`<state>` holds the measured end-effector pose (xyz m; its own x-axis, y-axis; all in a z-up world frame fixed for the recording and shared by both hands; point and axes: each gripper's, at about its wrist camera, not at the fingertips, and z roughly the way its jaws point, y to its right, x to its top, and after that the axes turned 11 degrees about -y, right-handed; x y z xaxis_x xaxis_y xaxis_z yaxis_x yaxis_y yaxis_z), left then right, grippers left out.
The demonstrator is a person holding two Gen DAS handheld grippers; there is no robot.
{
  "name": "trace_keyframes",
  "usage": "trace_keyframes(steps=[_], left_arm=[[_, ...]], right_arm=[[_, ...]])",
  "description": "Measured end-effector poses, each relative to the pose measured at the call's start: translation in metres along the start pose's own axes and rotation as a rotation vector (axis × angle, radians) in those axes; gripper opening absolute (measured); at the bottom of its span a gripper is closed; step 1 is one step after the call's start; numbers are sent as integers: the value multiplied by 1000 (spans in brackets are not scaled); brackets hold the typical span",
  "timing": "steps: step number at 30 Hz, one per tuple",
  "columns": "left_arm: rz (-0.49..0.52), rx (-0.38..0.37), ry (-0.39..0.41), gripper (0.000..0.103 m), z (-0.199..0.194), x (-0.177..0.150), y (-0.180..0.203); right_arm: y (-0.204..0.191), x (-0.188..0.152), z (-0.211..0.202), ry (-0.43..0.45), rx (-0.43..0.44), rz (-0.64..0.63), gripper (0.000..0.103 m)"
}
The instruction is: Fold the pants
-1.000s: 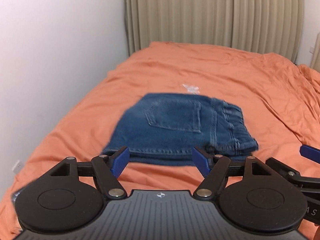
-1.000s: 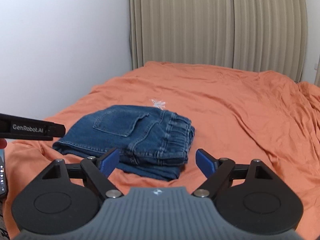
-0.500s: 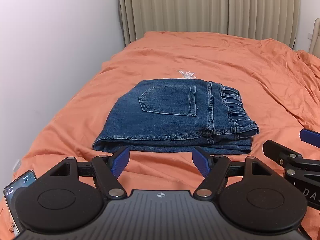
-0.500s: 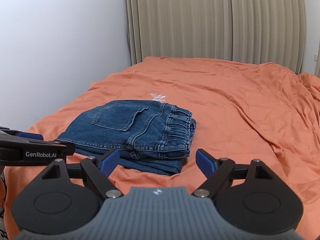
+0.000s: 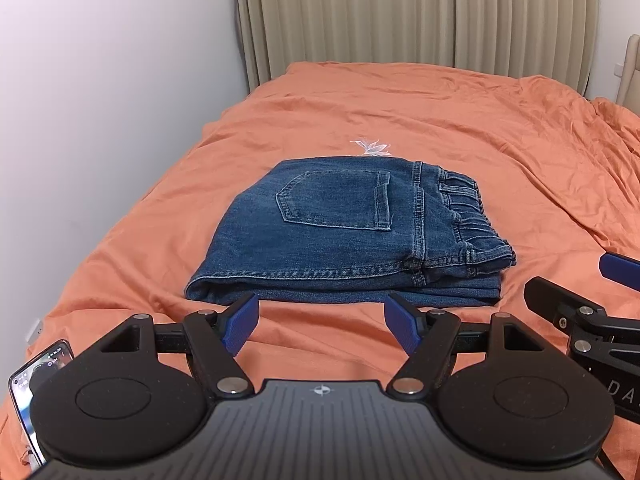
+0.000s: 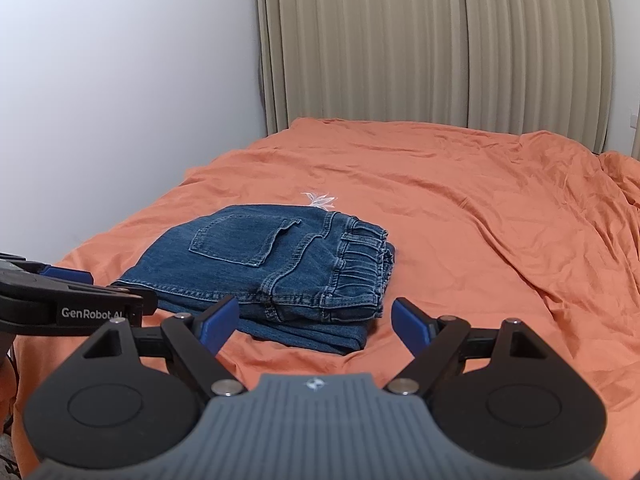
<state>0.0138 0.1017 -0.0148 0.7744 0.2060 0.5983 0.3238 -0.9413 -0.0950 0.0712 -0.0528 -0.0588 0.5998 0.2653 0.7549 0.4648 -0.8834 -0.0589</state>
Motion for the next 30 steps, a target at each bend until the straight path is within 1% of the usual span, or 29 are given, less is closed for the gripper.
trace_keyframes(steps=[30], left_arm=[[6, -1, 0, 84, -1, 1, 1]], right_arm=[[-1, 2, -1, 10, -2, 3, 80]])
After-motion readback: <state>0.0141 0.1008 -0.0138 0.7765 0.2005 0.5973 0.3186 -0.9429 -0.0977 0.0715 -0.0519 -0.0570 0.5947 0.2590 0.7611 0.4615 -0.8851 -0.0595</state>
